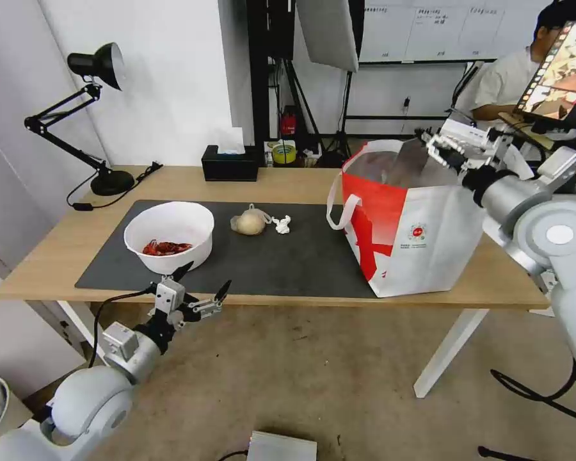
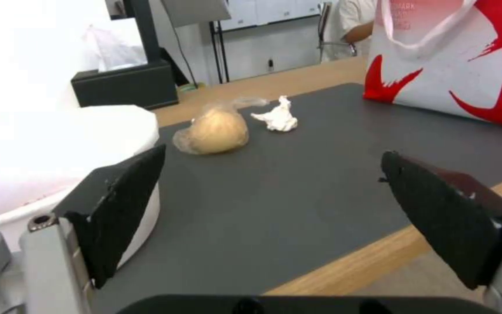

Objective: Pick up the trash from the table and place it into the takeout bag.

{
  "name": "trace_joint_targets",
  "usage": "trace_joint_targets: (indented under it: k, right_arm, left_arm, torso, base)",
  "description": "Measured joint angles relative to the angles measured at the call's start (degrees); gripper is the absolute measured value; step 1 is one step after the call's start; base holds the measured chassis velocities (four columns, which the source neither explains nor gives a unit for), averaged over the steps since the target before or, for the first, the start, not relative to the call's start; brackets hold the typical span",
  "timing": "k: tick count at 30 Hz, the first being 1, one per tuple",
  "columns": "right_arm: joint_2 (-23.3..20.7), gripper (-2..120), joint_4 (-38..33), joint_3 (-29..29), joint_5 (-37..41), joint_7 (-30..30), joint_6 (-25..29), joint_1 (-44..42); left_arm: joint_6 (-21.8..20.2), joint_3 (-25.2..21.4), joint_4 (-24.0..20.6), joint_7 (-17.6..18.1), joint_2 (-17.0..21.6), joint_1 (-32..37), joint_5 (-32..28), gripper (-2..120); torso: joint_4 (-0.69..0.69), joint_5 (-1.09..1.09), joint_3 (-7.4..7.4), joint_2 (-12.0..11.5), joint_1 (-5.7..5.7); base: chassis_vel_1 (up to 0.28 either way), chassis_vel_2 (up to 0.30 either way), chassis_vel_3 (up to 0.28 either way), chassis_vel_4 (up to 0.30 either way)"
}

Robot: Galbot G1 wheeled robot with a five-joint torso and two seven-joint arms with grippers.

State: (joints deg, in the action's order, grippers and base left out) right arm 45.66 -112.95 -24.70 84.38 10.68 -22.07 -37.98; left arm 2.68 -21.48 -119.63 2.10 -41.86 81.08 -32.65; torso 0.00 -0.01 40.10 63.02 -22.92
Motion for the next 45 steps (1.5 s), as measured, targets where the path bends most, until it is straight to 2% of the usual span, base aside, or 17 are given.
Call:
trace_joint_targets:
  k: [6, 13, 15, 16, 18, 20, 21, 22, 25, 26, 29, 30, 33, 39, 45]
  right_arm:
    - [-2.0, 100, -5.3, 2.9, -1.6, -4.7, -0.6, -0.6]
    - [-3.5, 100, -11.8, 5.4, -7.3, -8.7, -2.0, -7.9]
    - [-4.0, 100, -14.0, 6.4, -12.4, -10.7, -2.1, -11.9]
    - [-4.0, 100, -14.0, 6.4, -12.4, -10.7, -2.1, -11.9]
    - [-4.4, 100, -15.7, 7.0, -19.6, -12.8, -1.5, -17.8]
    - [-4.4, 100, -16.0, 7.1, -21.6, -13.2, -1.0, -19.9]
    - [-4.2, 100, -16.3, 7.3, -24.9, -13.5, 0.8, -23.6]
    - [-4.2, 100, -16.3, 7.3, -24.9, -13.5, 0.8, -23.6]
    - [-2.8, 100, -15.6, 7.4, -33.8, -13.7, 6.6, -32.4]
    - [-2.8, 100, -15.6, 7.4, -33.8, -13.7, 6.6, -32.4]
    - [-0.6, 100, -13.8, 7.0, -42.8, -13.2, 13.8, -39.7]
    - [-0.6, 100, -13.8, 7.0, -42.8, -13.2, 13.8, -39.7]
    - [1.6, 100, -12.4, 6.2, -49.4, -12.3, 20.2, -45.5]
    - [5.5, 100, -10.0, 6.3, -55.6, -9.6, 26.5, -50.9]
    - [8.5, 100, -7.7, 6.4, -58.4, -8.2, 29.8, -53.5]
  left_arm:
    - [0.0, -0.4, 0.0, 0.0, -0.2, 0.3, 0.0, 100]
    - [0.0, -1.1, -0.2, 0.0, -0.2, 1.1, 0.2, 100]
    - [0.0, -1.5, -0.4, -0.1, -0.4, 1.5, 0.3, 100]
    - [0.0, -1.5, -0.4, -0.1, -0.4, 1.5, 0.3, 100]
    - [0.0, -2.0, -0.5, -0.1, -0.6, 1.9, 0.4, 100]
    - [0.1, -2.2, -0.5, -0.2, -0.7, 2.1, 0.5, 100]
    - [0.1, -2.5, -0.4, -0.2, -0.9, 2.3, 0.6, 100]
    - [0.1, -2.5, -0.4, -0.2, -0.9, 2.3, 0.6, 100]
    - [0.3, -2.8, 0.2, -0.3, -1.3, 2.8, 1.0, 100]
    - [0.3, -2.8, 0.2, -0.3, -1.3, 2.8, 1.0, 100]
    - [0.5, -3.6, 1.0, -1.0, -1.6, 3.6, 1.3, 100]
    - [0.5, -3.6, 1.0, -1.0, -1.6, 3.6, 1.3, 100]
    - [0.5, -4.4, 1.5, -1.4, -2.2, 4.5, 1.5, 100]
    - [0.8, -5.0, 2.4, -1.4, -3.0, 5.9, 2.1, 100]
    - [1.5, -5.6, 4.4, -1.3, -3.9, 6.8, 2.3, 100]
  torso:
    - [0.01, 0.0, 0.0, 0.0, 0.0]
    - [0.0, 0.01, 0.0, 0.0, 0.0]
    - [0.0, 0.02, 0.0, 0.0, 0.0]
    - [0.0, 0.02, 0.0, 0.0, 0.0]
    - [0.0, 0.01, 0.0, 0.0, 0.0]
    - [0.0, 0.02, 0.0, 0.0, 0.0]
    - [-0.01, 0.01, 0.0, 0.0, 0.0]
    - [-0.01, 0.01, 0.0, 0.0, 0.0]
    - [-0.01, 0.01, 0.0, 0.0, 0.0]
    - [-0.01, 0.01, 0.0, 0.0, 0.0]
    - [0.0, 0.02, 0.0, 0.0, 0.0]
    - [0.0, 0.02, 0.0, 0.0, 0.0]
    - [-0.01, 0.01, 0.0, 0.0, 0.01]
    - [0.0, 0.01, 0.0, 0.0, 0.0]
    - [-0.01, 0.01, 0.0, 0.0, 0.01]
  base:
    - [0.0, 0.0, 0.0, 0.0]
    - [0.0, 0.0, 0.0, 0.0]
    - [0.0, 0.0, 0.0, 0.0]
    - [0.0, 0.0, 0.0, 0.0]
    - [0.0, 0.0, 0.0, 0.0]
    - [0.0, 0.0, 0.0, 0.0]
    - [0.0, 0.0, 0.0, 0.0]
    - [0.0, 0.0, 0.0, 0.0]
    - [0.0, 0.0, 0.0, 0.0]
    - [0.0, 0.0, 0.0, 0.0]
    - [0.0, 0.0, 0.0, 0.0]
    - [0.0, 0.0, 0.0, 0.0]
    - [0.0, 0.0, 0.0, 0.0]
    - [0.0, 0.0, 0.0, 0.0]
    - [0.0, 0.0, 0.0, 0.0]
